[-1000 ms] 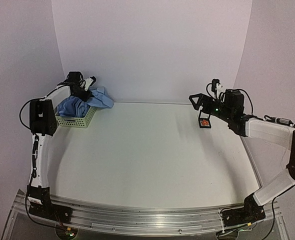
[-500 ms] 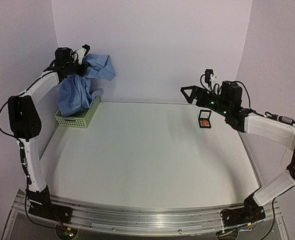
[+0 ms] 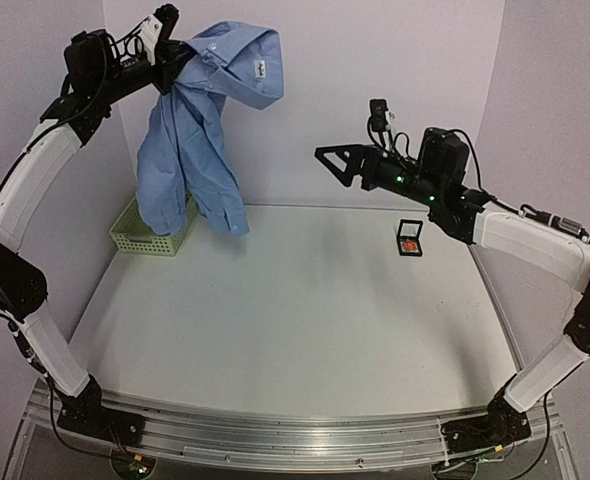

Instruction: Pin the brooch onto the clothing

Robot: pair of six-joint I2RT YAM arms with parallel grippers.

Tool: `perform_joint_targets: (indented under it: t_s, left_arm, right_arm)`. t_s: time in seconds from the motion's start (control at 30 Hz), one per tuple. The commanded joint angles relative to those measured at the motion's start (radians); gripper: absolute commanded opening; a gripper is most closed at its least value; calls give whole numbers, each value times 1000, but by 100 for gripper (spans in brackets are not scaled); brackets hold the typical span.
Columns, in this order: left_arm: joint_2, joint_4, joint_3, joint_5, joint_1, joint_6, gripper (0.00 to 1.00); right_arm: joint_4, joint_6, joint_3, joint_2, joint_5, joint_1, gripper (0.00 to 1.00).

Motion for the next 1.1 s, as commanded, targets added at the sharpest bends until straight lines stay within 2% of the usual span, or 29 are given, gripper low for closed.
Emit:
perform_joint_targets:
  t_s: [0.0,0.1,0.3,0.63,0.73,0.97,1.03,1.07]
  left_arm:
    - [-79,28,-42,56,-75,144,0]
    - [-120,62,-156,49,-104,148,0]
    - [-119,60,-222,43,-161,116,0]
    - [-142,85,-306,78,-197,103,0]
    - [-155,84,-330,87,-197,103,0]
    - [-154,92,-338,88,-197,88,0]
    - [-152,95,-339,93,-197,85,0]
    - [-152,95,-337,93,-197,83,0]
  right_arm:
    - [236,81,79,-16,-107,5,98]
    - [291,107,105,-20,-137,11,98]
    - [280,88,89,-41,-202,38,98]
    - [155,2,162,101,119,49,98]
    - [154,-22,171,120,148,49,98]
    - [155,-37,147,143,111,49,98]
    - [155,-8,157,166,42,48,93]
    - [156,8,167,177,1,49,80]
